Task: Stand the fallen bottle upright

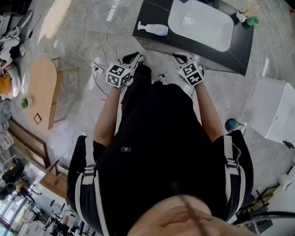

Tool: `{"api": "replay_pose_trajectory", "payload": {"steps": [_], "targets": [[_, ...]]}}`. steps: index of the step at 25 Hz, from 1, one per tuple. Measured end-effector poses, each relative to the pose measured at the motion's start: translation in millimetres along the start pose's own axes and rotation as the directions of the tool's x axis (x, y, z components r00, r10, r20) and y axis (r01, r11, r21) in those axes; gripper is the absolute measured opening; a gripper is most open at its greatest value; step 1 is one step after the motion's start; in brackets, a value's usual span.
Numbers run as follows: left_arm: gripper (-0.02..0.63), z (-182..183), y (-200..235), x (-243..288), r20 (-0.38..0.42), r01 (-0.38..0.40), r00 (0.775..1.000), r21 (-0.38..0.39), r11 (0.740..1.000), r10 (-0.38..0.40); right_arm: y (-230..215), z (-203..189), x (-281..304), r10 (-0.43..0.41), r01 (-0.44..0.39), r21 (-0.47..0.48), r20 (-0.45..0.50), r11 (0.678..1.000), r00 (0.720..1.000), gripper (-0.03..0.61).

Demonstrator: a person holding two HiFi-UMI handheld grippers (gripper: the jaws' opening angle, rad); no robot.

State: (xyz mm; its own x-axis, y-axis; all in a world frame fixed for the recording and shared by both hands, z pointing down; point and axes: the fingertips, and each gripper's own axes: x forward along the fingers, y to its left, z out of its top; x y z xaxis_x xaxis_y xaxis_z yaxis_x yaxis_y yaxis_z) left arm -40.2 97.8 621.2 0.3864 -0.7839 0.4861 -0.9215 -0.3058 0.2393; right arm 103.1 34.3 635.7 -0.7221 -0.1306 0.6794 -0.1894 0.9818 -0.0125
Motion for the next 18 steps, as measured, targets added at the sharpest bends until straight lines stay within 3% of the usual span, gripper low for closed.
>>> {"api": "replay_pose_trajectory", "payload": {"steps": [18], "targets": [[0.020, 6.3, 3.2, -2.1, 0.032, -0.002, 0.999, -0.015, 1.000, 0.003, 3.7, -1.5, 2.4, -0.012, 0.012, 0.020, 0.002, 1.000, 1.000, 0.063]]}}
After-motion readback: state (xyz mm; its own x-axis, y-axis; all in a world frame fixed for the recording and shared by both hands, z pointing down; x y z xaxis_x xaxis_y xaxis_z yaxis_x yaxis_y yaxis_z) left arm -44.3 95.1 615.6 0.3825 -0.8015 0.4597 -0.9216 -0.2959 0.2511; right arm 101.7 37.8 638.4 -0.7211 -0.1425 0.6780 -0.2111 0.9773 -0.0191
